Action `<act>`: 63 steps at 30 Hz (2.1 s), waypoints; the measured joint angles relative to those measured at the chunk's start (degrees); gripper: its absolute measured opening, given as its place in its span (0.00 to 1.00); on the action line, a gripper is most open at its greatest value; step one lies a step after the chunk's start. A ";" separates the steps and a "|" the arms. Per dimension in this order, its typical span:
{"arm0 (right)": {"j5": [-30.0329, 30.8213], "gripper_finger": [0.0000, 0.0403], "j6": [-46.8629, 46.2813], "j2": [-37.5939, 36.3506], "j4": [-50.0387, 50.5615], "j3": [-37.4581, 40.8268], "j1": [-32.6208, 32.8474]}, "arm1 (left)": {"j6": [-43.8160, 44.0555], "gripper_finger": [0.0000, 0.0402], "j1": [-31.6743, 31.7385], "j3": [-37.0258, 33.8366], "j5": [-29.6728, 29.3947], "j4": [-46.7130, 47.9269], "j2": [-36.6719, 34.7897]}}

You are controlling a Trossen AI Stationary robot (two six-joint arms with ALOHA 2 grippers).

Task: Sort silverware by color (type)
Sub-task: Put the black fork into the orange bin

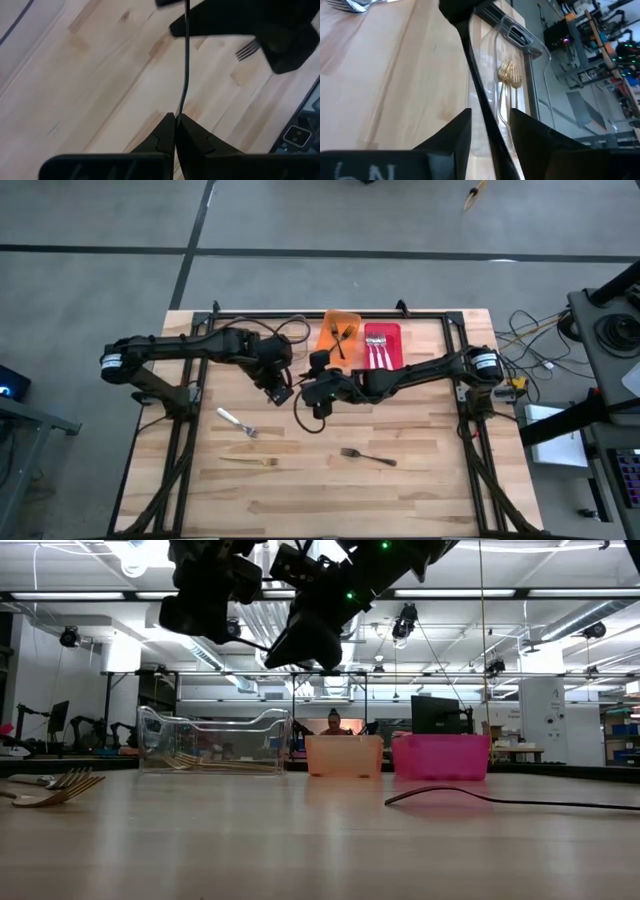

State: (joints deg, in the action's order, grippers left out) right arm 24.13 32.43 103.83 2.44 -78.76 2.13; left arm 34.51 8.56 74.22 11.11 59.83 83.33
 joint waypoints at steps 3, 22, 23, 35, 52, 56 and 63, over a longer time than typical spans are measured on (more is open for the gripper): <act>-0.54 0.26 0.08 0.09 0.21 0.02 -0.06 | 0.06 0.00 0.01 0.00 0.01 -0.33 0.00; 0.42 0.03 0.44 0.35 3.09 0.20 -0.04 | -5.44 0.10 0.29 0.02 -0.21 -3.58 -0.18; 1.03 0.03 0.44 0.35 3.29 0.20 -0.04 | -6.04 0.12 0.37 0.02 -0.21 -3.98 -0.22; 3.94 0.02 -2.82 -0.91 8.47 0.11 -1.26 | -12.87 0.35 1.25 7.08 -1.99 -1.18 -0.22; -9.35 0.02 -7.87 -14.05 -5.62 16.83 -7.62 | -27.64 0.39 0.94 22.52 -15.14 1.47 -1.94; -13.93 0.02 -8.51 -19.68 -15.31 23.88 -9.27 | -28.81 0.39 0.73 21.47 -15.14 -1.22 -2.01; -16.14 0.02 -9.03 -28.71 -28.21 34.24 -10.09 | -32.56 0.39 -0.04 20.65 -15.16 -5.90 -1.80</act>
State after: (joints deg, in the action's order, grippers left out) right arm 8.00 23.39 75.12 -25.77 -44.52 -7.97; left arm 1.95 8.51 94.87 -4.05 53.93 81.53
